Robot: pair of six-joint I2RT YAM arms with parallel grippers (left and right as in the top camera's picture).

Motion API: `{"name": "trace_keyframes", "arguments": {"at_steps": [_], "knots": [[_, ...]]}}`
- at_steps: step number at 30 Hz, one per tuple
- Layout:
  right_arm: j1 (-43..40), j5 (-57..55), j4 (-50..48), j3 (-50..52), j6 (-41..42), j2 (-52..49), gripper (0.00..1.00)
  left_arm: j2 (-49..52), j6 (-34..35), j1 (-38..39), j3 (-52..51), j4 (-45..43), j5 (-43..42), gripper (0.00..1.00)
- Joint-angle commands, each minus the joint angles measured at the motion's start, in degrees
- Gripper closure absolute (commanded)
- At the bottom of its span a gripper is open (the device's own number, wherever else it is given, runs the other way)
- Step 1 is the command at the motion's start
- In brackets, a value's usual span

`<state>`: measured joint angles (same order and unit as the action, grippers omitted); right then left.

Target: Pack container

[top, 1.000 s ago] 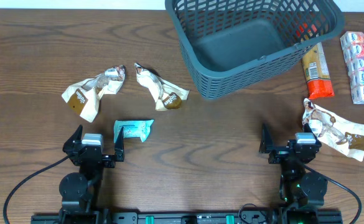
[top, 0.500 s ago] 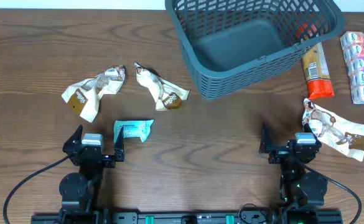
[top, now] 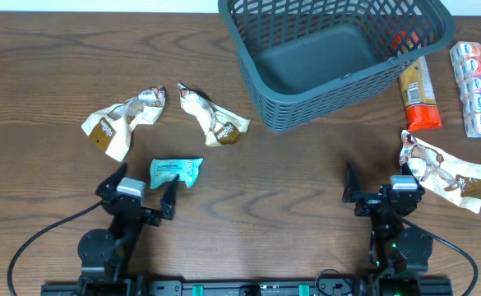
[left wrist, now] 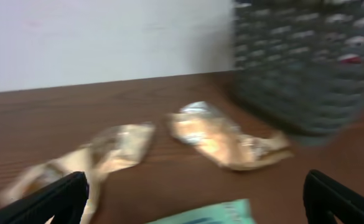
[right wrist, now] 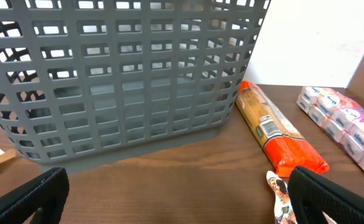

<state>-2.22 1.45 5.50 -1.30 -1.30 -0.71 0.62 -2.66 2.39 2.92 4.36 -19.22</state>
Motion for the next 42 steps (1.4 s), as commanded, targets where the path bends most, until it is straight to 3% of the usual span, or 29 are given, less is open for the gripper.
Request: {"name": "trace_keyframes", "arguments": {"at_steps": [1,6,10,13,17,23,28,33,38,42], "knots": [[0.44,-0.37,0.00,0.33,0.74,0.42,0.01,-0.39,11.04,-0.22,-0.09,0.39,-13.75,0.01],[0.44,3.48,-5.01,-0.04,5.60,0.42,0.01,-0.39,15.69,-0.22,4.92,-0.81,-26.29,0.01],[0.44,10.78,-6.78,-4.48,5.55,0.42,0.01,-0.39,16.17,-0.22,11.37,-0.59,-29.66,0.01],[0.42,10.58,-1.73,-10.45,5.49,-0.09,0.01,0.04,15.93,-0.24,17.16,1.38,-29.03,0.01],[0.39,11.26,12.13,-21.20,6.47,-4.52,0.01,1.68,15.63,-0.24,22.64,7.45,-26.62,0.02],[0.39,42.40,25.94,-33.83,8.55,-11.74,0.01,1.79,16.79,-0.22,22.75,7.37,-28.83,0.01],[0.39,62.75,18.10,-36.37,10.23,-12.02,0.01,1.79,16.98,-0.17,22.77,7.39,-34.42,0.01],[0.37,60.87,6.95,-36.98,18.95,-12.07,0.01,1.92,23.80,-0.17,22.97,7.13,-35.87,0.01],[-0.13,55.19,5.07,-41.20,19.47,-15.08,0.01,1.92,23.74,-0.20,27.47,8.61,-37.44,0.01],[-2.75,54.05,7.56,-49.29,18.80,-24.68,0.01,3.72,20.55,-0.20,35.28,15.87,-33.20,0.02]]}}
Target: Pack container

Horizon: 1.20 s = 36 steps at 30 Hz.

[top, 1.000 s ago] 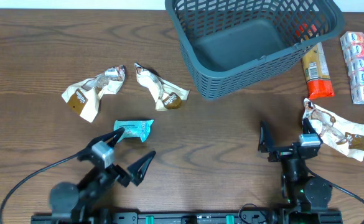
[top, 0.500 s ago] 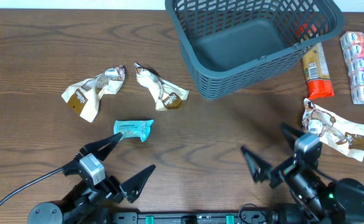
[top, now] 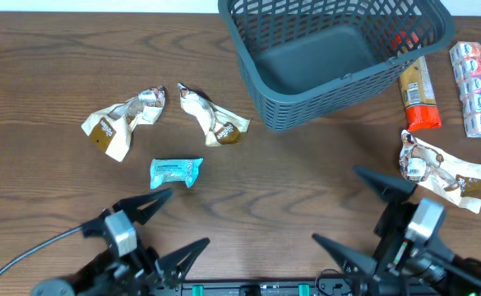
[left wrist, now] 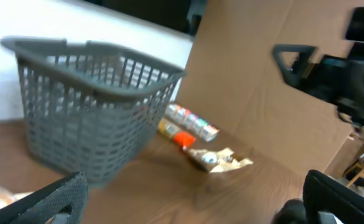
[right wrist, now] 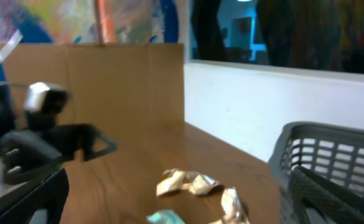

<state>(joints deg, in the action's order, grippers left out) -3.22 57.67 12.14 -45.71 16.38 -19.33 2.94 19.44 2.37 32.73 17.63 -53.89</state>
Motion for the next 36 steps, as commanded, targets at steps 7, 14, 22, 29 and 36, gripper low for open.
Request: {"name": "trace_keyframes", "arguments": {"at_steps": [7,14,22,29,36], "knots": [[-7.32,5.55,12.22,-29.62,-4.48,-30.73,0.01,16.09,-11.15,-0.17,21.16,21.18,4.90,0.01],[-9.60,24.35,17.35,-47.87,-7.34,-47.39,0.01,32.13,-11.32,1.62,36.63,25.70,-0.66,0.01],[-9.40,31.71,20.94,-47.60,-5.81,-53.53,0.01,37.99,-8.00,6.73,39.23,16.04,-10.62,0.01],[-11.80,29.51,9.81,-47.60,8.87,-55.30,0.01,38.69,-3.67,9.01,39.26,15.87,-2.97,0.01],[-17.70,31.74,-30.23,-47.63,43.43,-58.45,0.01,44.15,-5.16,24.28,39.26,24.30,11.06,0.01]]}}
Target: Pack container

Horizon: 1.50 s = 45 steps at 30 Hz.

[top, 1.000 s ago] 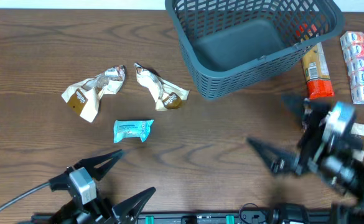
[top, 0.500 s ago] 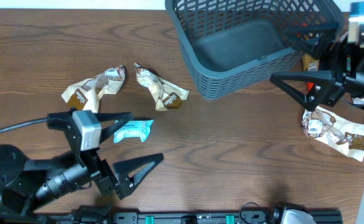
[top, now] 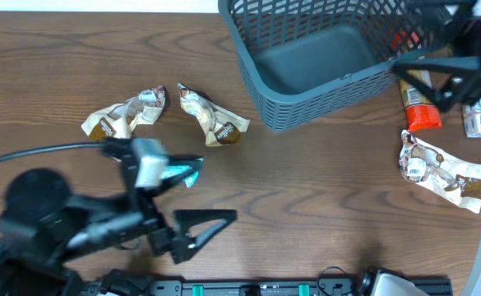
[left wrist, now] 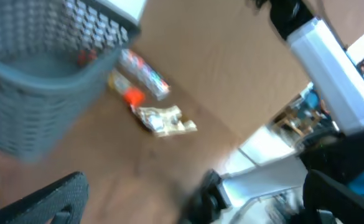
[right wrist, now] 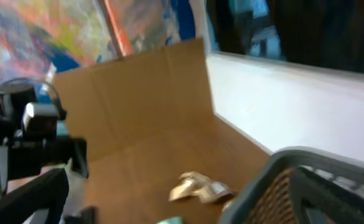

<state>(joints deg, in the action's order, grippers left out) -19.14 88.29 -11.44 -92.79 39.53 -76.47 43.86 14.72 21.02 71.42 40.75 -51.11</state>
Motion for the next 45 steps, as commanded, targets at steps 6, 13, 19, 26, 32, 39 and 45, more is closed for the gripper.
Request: {"name": "trace_keyframes", "arguments": {"at_steps": [6,13,19,26,32,39,45], "knots": [[-5.05,1.11,-24.98,-0.57,36.70,-4.98,0.01,12.68,-0.76,28.22,3.34,3.34,32.57,0.01],[-9.60,1.09,-25.05,-0.57,35.74,-9.09,0.01,23.71,-6.23,38.25,13.33,10.43,51.65,0.01],[-9.55,1.09,-25.55,-0.57,34.58,-11.02,0.01,29.38,-6.60,38.10,14.64,11.45,51.65,0.01],[-9.29,1.11,-32.09,-0.57,35.17,-10.34,0.01,29.59,-6.56,36.81,14.67,11.50,51.65,0.01],[-10.88,1.07,-28.41,-0.55,36.54,-10.86,0.01,28.76,-6.60,36.63,14.75,11.47,51.67,0.01],[-10.78,-2.19,-28.13,-0.55,57.22,-10.86,0.01,28.70,-7.48,36.63,14.75,11.26,51.67,0.01],[-10.78,-11.69,-28.20,-0.55,65.20,-10.86,0.01,28.70,-7.45,36.65,14.75,11.30,51.60,0.01]]}}
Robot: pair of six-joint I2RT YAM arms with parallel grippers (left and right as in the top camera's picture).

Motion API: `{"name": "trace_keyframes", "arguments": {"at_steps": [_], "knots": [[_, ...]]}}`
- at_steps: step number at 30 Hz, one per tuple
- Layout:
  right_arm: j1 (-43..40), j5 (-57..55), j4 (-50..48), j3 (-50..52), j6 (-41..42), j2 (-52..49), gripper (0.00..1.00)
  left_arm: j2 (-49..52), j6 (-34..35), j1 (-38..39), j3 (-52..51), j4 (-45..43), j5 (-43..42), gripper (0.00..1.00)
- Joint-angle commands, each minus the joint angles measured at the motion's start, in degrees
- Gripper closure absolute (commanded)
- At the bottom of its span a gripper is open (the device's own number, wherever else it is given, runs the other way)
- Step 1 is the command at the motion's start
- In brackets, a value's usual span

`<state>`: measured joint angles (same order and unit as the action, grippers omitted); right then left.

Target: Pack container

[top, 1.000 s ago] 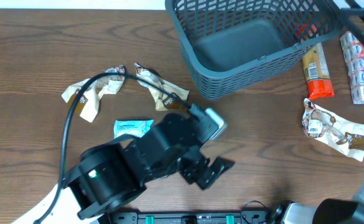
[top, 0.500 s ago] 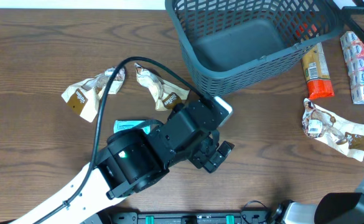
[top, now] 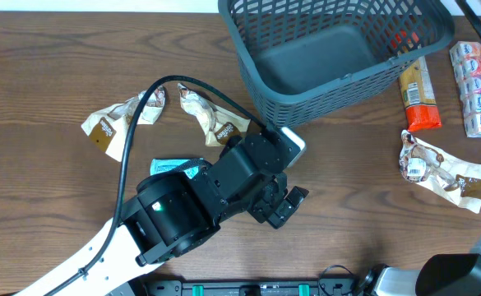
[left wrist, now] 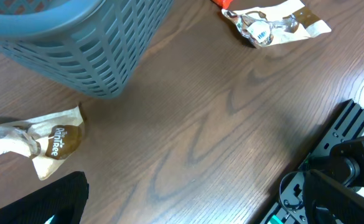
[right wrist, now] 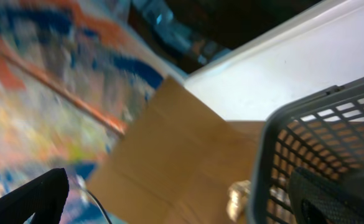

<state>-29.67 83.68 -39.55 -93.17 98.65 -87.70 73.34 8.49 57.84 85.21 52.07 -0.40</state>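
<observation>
The grey mesh basket point(top: 330, 49) stands at the back, and its floor shows nothing. A teal packet point(top: 168, 167) lies half under my left arm point(top: 215, 197). Two crumpled brown-and-white wrappers point(top: 118, 121) point(top: 213, 117) lie left of the basket, and a third wrapper point(top: 441, 170) lies at the right. My left gripper point(left wrist: 194, 205) hangs open over bare wood near the basket's front corner, holding nothing. Up beside the basket's rim point(right wrist: 306, 137), my right gripper point(right wrist: 182, 199) is open and empty; its view is blurred.
An orange-ended pasta pack point(top: 418, 92) and a row of tissue packs point(top: 474, 78) lie right of the basket. Something red point(top: 400, 39) shows through the basket's right wall. The left arm's cable point(top: 154, 94) loops over the left wrappers. The table's front edge point(left wrist: 331, 124) shows in the left wrist view.
My left arm was low at the front left; now it reaches to the table's middle, covering part of the teal packet. My right arm has left the basket's right side for the frame's corner.
Both arms sat folded at the front edge with open grippers. Then both stood raised with fingers spread. Then the left hung over the teal packet and the right by the basket's right wall. Now the left reaches centre. No object has moved.
</observation>
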Motion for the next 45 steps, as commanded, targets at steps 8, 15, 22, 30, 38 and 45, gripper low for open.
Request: {"name": "trace_keyframes", "arguments": {"at_steps": [8,15,22,30,38,45], "knots": [[0.83,5.70,-0.11,0.92,-29.94,0.48,0.01,-0.81,-1.20,-0.17,0.96,0.55,0.90,0.01],[0.72,5.70,-0.44,1.07,-50.34,0.33,0.01,-0.79,-1.22,-0.17,0.96,1.22,0.92,0.01],[-3.02,-0.20,3.43,1.07,-64.87,-2.99,0.01,-0.79,-1.14,-0.17,0.96,1.27,0.90,0.01],[-3.72,-2.03,15.58,1.07,-71.06,-7.21,0.01,-0.76,-1.01,-0.22,0.96,0.63,1.18,0.01],[-3.04,-5.51,16.04,-2.25,-71.47,-7.23,0.01,-0.35,-1.03,-0.31,0.96,0.09,8.55,0.01],[-0.39,-5.33,11.87,-10.69,-60.37,-7.04,0.01,-0.33,-0.98,-0.31,0.96,-3.32,12.94,0.01]]}}
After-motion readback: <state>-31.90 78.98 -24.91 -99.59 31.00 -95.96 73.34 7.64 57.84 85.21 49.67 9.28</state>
